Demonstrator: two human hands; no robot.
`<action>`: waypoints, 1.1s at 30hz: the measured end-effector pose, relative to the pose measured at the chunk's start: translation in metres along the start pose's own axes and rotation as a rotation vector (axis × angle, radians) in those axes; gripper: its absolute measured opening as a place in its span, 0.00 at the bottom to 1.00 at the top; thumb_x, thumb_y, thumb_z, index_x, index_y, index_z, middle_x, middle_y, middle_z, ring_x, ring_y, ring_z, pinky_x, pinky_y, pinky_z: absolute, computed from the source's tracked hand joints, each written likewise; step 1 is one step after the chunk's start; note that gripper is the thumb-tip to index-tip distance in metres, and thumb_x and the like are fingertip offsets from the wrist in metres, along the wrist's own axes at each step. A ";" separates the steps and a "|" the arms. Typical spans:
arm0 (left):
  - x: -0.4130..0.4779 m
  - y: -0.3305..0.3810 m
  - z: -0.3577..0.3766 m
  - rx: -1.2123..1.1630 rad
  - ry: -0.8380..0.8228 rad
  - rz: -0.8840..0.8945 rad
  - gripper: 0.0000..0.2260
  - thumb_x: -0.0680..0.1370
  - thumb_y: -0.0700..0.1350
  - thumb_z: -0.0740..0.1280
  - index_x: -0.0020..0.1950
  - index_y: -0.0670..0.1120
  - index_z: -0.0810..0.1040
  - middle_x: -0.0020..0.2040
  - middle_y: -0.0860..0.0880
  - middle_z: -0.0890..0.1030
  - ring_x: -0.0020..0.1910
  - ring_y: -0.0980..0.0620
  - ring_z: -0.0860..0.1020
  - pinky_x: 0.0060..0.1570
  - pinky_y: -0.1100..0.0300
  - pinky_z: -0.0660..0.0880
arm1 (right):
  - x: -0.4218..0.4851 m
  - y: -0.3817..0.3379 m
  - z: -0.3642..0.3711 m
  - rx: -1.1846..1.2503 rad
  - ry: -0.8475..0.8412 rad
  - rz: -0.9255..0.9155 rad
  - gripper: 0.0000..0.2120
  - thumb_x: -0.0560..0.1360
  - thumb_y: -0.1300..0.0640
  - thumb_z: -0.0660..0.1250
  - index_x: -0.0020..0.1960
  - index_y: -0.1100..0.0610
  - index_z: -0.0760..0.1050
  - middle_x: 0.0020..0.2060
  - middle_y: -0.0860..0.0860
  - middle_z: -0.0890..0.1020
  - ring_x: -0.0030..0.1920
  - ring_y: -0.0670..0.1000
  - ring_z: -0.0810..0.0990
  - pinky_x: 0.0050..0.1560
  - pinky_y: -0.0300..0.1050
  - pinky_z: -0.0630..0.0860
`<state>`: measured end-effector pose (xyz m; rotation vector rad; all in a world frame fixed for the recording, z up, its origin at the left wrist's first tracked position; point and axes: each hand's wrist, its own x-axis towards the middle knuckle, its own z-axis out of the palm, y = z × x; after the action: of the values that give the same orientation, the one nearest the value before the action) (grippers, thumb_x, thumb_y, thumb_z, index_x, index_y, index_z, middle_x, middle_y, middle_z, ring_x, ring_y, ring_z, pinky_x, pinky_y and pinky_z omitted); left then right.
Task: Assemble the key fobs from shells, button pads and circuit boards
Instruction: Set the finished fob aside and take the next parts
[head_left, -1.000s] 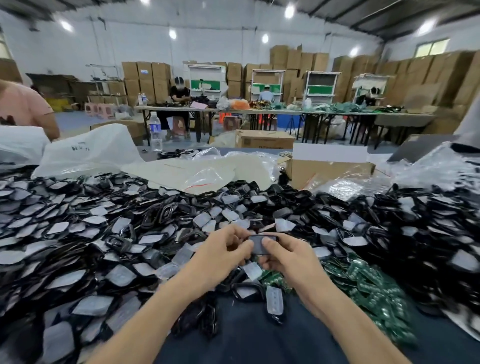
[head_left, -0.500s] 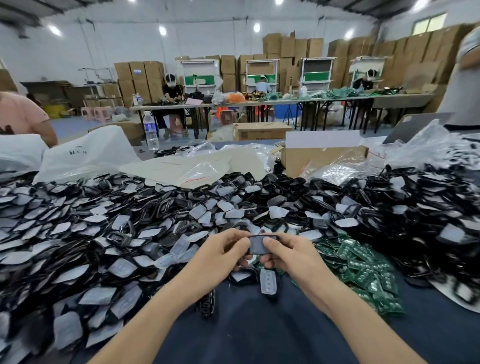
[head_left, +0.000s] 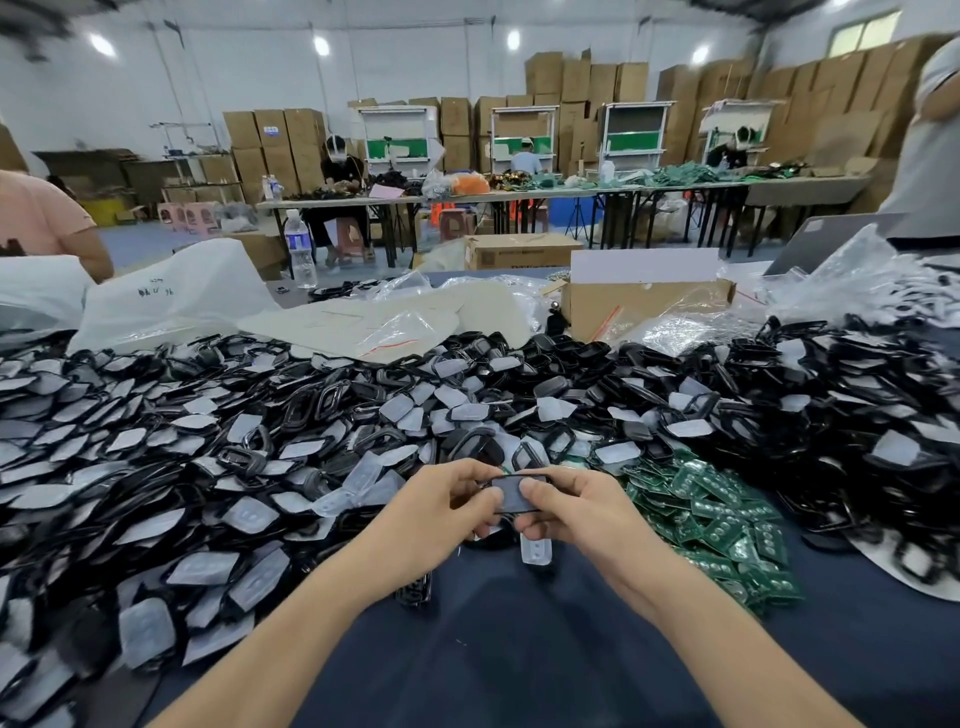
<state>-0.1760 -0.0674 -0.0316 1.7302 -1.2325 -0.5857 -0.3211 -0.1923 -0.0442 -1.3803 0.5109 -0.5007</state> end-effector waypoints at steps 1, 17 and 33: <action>-0.001 0.000 0.000 -0.021 -0.008 0.002 0.07 0.82 0.43 0.65 0.54 0.55 0.79 0.38 0.55 0.85 0.36 0.60 0.81 0.42 0.65 0.78 | 0.000 0.000 0.000 -0.004 0.001 0.003 0.07 0.81 0.64 0.67 0.51 0.60 0.84 0.39 0.56 0.87 0.35 0.48 0.84 0.38 0.37 0.80; -0.009 -0.002 0.006 0.041 -0.092 -0.024 0.03 0.81 0.46 0.68 0.50 0.47 0.78 0.36 0.51 0.84 0.34 0.57 0.80 0.35 0.71 0.71 | -0.018 0.006 0.000 -0.094 -0.016 0.032 0.08 0.82 0.65 0.65 0.56 0.64 0.82 0.40 0.55 0.85 0.35 0.48 0.83 0.40 0.38 0.80; -0.015 -0.007 0.017 0.052 -0.062 0.038 0.13 0.83 0.43 0.63 0.55 0.62 0.80 0.40 0.57 0.83 0.38 0.61 0.80 0.40 0.67 0.75 | -0.021 0.015 -0.005 0.035 0.013 0.037 0.07 0.81 0.65 0.67 0.56 0.60 0.81 0.39 0.55 0.85 0.36 0.50 0.83 0.39 0.40 0.80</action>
<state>-0.1916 -0.0593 -0.0474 1.7389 -1.3314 -0.5936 -0.3407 -0.1818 -0.0588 -1.3325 0.5351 -0.4872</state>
